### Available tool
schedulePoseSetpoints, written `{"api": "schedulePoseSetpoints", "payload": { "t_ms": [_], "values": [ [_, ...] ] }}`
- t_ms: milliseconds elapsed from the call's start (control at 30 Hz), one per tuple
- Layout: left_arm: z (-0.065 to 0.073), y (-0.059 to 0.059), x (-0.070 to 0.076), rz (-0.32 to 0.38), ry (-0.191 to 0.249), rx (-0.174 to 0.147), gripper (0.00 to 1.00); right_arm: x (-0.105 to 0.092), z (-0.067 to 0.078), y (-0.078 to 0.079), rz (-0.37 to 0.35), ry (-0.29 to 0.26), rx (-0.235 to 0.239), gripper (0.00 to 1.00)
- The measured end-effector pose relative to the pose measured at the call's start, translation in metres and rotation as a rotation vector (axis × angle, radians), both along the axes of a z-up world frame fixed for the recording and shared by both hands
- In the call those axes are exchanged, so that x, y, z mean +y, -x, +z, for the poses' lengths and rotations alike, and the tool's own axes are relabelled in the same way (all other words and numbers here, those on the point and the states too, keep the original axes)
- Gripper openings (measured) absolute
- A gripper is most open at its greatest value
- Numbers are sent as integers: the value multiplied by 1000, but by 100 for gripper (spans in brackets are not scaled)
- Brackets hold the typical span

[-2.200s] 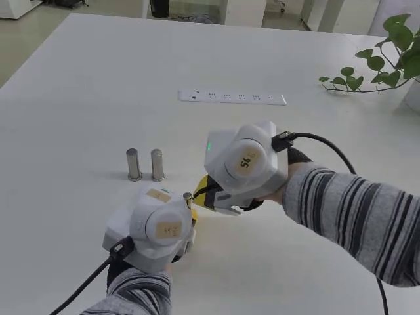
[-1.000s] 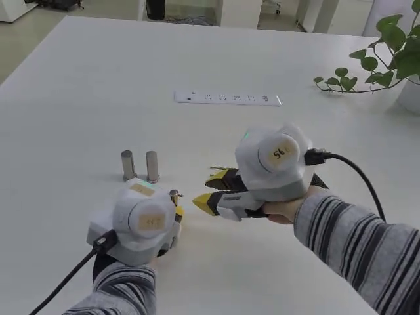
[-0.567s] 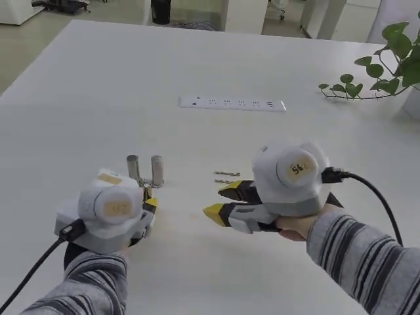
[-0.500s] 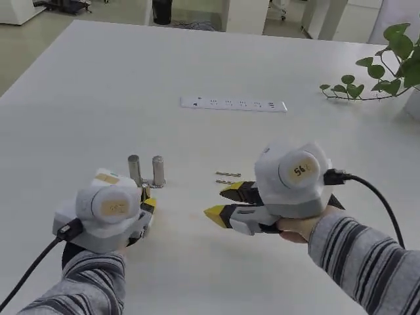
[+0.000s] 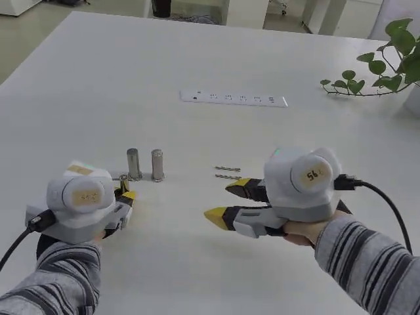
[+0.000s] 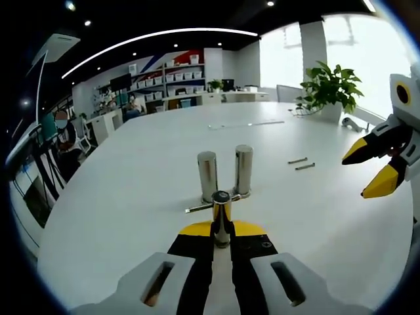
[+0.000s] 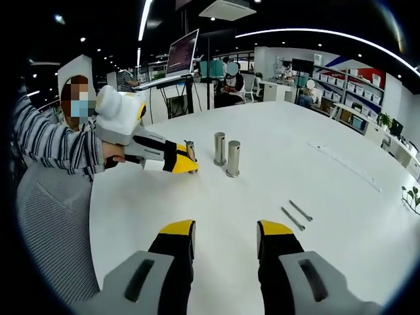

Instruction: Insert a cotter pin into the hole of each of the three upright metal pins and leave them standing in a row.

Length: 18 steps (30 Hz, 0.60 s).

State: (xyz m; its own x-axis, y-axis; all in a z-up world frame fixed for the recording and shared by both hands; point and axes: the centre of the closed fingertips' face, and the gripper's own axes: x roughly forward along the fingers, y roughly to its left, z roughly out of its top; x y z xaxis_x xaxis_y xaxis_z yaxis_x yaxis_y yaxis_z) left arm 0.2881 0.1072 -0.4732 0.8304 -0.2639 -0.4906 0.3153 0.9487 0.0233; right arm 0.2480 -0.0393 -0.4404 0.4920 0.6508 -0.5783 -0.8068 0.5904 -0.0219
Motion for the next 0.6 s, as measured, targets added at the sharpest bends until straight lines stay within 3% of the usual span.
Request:
{"api": "schedulePoseSetpoints", "payload": {
  "t_ms": [300, 600],
  "values": [
    [0, 1, 0, -8, 8, -8, 5, -2, 1, 0, -17, -19, 10, 35],
    [-1, 2, 0, -16, 18, 13, 6, -2, -2, 2, -25, -26, 22, 36]
  ]
}}
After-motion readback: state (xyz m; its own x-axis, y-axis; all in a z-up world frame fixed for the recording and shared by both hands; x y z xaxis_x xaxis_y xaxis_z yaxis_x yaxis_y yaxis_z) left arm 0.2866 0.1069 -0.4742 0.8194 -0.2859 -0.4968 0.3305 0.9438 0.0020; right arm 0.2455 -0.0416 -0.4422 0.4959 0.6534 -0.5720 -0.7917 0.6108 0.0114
